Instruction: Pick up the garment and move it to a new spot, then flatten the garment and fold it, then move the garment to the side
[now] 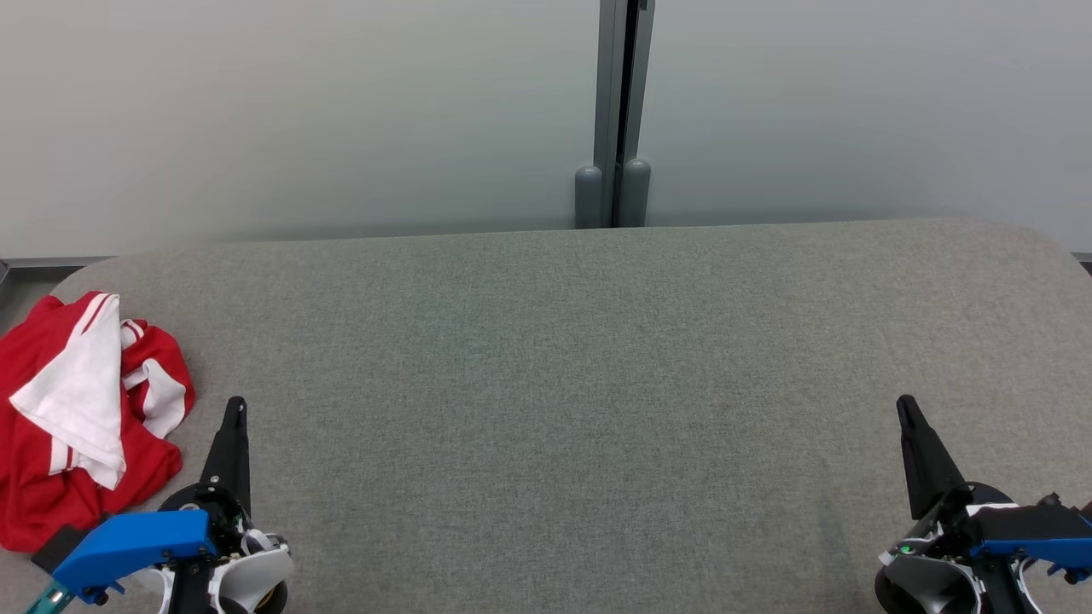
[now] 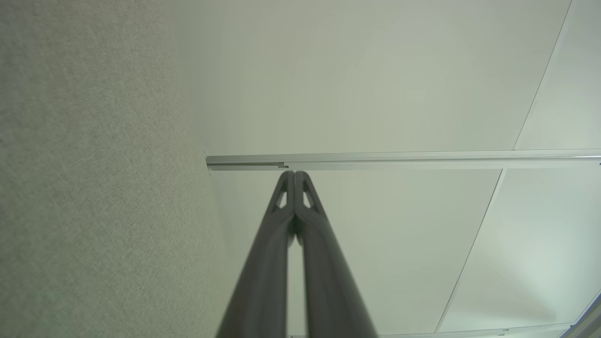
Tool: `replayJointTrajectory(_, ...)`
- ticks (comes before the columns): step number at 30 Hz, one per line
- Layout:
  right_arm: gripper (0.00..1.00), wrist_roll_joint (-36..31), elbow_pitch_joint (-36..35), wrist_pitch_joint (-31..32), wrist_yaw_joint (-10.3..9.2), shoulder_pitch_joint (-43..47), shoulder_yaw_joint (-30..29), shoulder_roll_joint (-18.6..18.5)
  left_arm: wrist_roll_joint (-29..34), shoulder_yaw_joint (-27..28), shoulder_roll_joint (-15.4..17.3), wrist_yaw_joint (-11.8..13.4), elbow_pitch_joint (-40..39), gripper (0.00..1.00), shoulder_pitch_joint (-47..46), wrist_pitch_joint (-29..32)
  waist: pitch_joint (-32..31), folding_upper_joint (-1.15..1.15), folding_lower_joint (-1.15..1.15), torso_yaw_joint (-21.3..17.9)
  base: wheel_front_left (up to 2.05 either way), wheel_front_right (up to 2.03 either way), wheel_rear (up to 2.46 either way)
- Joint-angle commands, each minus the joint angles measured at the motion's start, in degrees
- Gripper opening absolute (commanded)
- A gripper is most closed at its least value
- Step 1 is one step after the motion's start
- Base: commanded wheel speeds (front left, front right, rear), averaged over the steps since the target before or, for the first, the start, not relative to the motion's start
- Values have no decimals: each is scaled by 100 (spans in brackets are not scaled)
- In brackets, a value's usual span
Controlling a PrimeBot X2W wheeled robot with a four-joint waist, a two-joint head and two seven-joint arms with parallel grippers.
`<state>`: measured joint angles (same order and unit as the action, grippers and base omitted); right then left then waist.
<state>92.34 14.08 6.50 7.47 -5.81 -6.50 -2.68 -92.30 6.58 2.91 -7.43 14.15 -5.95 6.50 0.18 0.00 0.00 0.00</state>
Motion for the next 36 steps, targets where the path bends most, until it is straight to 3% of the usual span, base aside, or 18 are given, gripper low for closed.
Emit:
replayJointTrajectory(1, 0, 17, -14, 24, 4, -83, -11, -40, -23, 7, -11, -26, -26, 0, -50, 22, 0, 0, 0, 0, 0, 0, 0)
replayJointTrajectory(8, 0, 17, -14, 24, 4, -83, -11, -40, -23, 7, -11, -27, -26, 0, -50, 22, 0, 0, 0, 0, 0, 0, 0)
replayJointTrajectory(9, 100, -2, -1, -1, 0, 0, 1, 0, 1, 1, 0, 0, -2, 100, 0, -3, 0, 0, 0, 0, 0, 0, 0)
replayJointTrajectory(21, 100, -265, 62, -235, -7, 219, 132, 46, 310, -61, -29, -1, 61, 100, 215, -242, 3, 0, 0, 7, 0, 0, 0)
replayJointTrajectory(36, 100, -1442, -228, -625, -4, 277, 239, 30, 1720, -192, -19, 183, -344, 100, 190, -630, 7, 0, 0, 22, 0, 0, 0)
